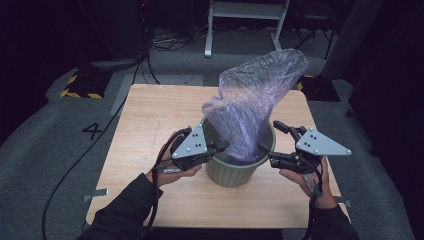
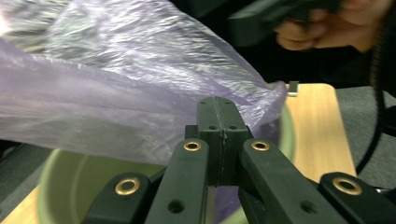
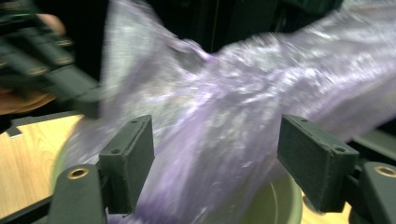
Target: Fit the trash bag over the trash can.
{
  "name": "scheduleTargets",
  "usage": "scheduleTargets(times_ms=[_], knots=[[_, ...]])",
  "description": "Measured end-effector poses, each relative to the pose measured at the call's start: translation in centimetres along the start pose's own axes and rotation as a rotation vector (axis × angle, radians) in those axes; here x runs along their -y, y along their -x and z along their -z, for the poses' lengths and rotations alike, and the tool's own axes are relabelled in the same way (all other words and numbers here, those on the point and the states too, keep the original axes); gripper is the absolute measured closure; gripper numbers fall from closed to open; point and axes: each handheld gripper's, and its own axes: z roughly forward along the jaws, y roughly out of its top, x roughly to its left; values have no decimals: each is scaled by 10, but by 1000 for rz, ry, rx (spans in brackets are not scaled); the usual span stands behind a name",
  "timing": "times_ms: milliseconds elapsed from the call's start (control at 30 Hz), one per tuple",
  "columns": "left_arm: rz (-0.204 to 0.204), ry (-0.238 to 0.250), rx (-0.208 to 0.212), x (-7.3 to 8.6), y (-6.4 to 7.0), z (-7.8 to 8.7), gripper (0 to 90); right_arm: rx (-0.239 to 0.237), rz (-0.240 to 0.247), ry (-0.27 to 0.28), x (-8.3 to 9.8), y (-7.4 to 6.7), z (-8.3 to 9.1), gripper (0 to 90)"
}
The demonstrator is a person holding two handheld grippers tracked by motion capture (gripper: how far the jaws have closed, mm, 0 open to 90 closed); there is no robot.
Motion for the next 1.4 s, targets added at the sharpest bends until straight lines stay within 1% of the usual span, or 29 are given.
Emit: scheduleTargets(times_ms=[67,133,167,233,267,300,333,367,433,467,567,633,700,733,767,833,867,933,967,1067,1100,1133,1167,1200,1267,1300,1333,1367,1400], knots=[[-17,-5,6,1,6,-2,899,-13,-30,-14,0,4,-5,267],[-29,-8,13,1,10,-3,899,-41,-61,-23,1,6,-9,267],[-38,-10,15,1,12,-4,899,-62,-75,-24,1,7,-11,270],[-40,-10,23,1,16,-5,899,-90,-90,-28,2,5,-14,293],[-45,-13,25,1,17,-5,899,-102,-90,-29,2,4,-16,330],[-49,-16,23,1,18,-5,899,-127,-88,-31,2,2,-17,361],[-52,-18,23,1,19,-6,899,-135,-81,-32,2,1,-18,399],[-54,-16,23,1,20,-6,899,-137,-70,-32,1,-1,-19,524],[-52,-16,25,2,22,-6,899,-160,-44,-36,0,-5,-20,631],[-53,-16,24,2,23,-5,898,-157,-33,-43,0,-6,-20,704],[-48,-12,17,3,24,-3,875,-157,-15,-40,0,-10,-20,855],[-48,-16,1,4,25,-1,833,-164,-22,-35,2,-10,-19,894],[-46,-12,2,5,27,2,787,-170,-20,-23,3,-13,-18,900],[-38,-12,-4,5,27,4,746,-171,-14,-20,3,-14,-18,900],[-29,-15,-11,5,27,6,685,-174,-13,-18,4,-15,-17,900],[-31,-7,2,6,28,12,681,-174,-6,-18,6,-17,-16,900],[-30,-8,-4,7,28,16,660,-176,-5,-21,7,-17,-16,900],[-20,-7,-8,7,29,23,571,-172,-11,-20,10,-17,-14,900],[-11,-5,-19,7,30,28,506,-171,-12,-20,11,-16,-13,900],[21,0,-49,10,29,42,360,-167,-9,-14,14,-15,-9,900],[32,-2,-66,12,28,47,312,-165,-9,-15,15,-15,-8,900],[44,11,-85,13,27,52,293,-165,-12,-13,16,-15,-7,900],[47,15,-94,14,25,58,279,-166,-11,-9,16,-15,-6,900],[61,23,-97,15,23,62,258,-168,-3,-2,17,-15,-5,900],[74,44,-103,16,19,71,228,-167,9,0,18,-17,-3,900],[85,59,-107,16,16,75,214,-173,17,7,18,-18,-2,900],[96,63,-110,16,14,76,200,-176,21,8,18,-19,-1,900],[103,56,-103,15,10,76,177,-178,28,8,19,-21,0,900],[116,53,-82,14,8,74,161,-184,35,13,19,-22,0,900]])
